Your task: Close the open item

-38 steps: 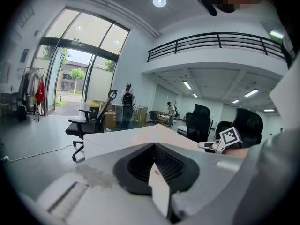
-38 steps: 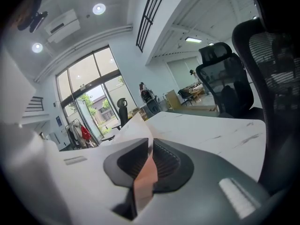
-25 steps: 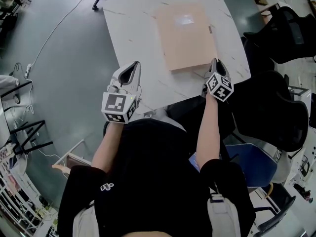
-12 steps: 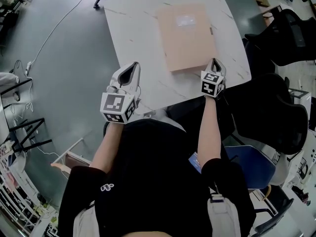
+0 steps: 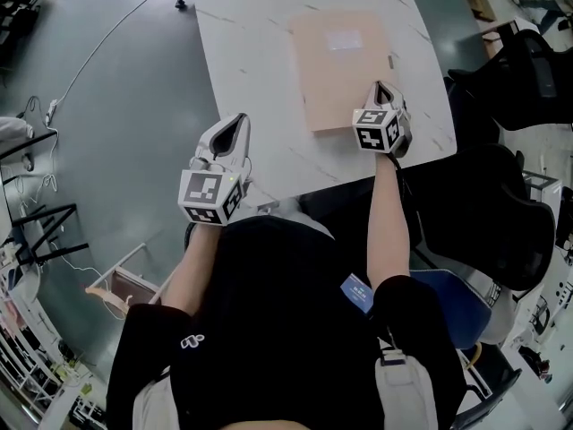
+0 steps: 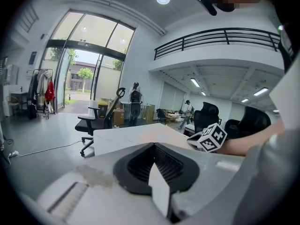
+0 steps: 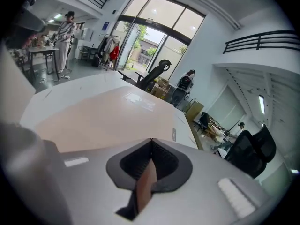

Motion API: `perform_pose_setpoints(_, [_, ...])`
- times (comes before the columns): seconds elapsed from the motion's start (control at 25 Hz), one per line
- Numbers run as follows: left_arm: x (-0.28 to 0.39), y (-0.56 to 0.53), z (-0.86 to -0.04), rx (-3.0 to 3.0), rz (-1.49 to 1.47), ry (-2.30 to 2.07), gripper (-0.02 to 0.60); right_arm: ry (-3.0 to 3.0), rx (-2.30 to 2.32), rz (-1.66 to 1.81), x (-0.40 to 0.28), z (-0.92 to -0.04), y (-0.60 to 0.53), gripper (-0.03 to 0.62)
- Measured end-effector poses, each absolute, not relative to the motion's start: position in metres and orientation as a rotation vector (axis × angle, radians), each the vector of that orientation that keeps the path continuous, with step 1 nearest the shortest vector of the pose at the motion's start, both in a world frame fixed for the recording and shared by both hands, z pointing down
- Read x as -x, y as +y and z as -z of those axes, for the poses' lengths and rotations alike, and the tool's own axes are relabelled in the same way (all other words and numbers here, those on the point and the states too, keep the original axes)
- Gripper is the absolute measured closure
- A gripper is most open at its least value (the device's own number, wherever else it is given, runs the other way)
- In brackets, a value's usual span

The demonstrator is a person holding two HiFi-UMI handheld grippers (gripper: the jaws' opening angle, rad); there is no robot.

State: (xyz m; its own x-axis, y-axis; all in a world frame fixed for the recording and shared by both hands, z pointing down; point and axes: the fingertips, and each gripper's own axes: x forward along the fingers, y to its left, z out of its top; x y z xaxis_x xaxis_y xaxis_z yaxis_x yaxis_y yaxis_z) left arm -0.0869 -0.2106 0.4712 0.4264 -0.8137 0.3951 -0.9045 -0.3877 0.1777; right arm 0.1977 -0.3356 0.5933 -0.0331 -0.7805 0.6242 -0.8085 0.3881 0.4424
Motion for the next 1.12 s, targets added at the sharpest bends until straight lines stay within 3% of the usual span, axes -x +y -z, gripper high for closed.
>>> perform_pose_setpoints(1.12, [0.099,-0.217,-0.480,-2.281,-0.355,-1.485,0.580,-1.801,-1.286,-0.191,-0.213,-0.625,-0.399,0.606])
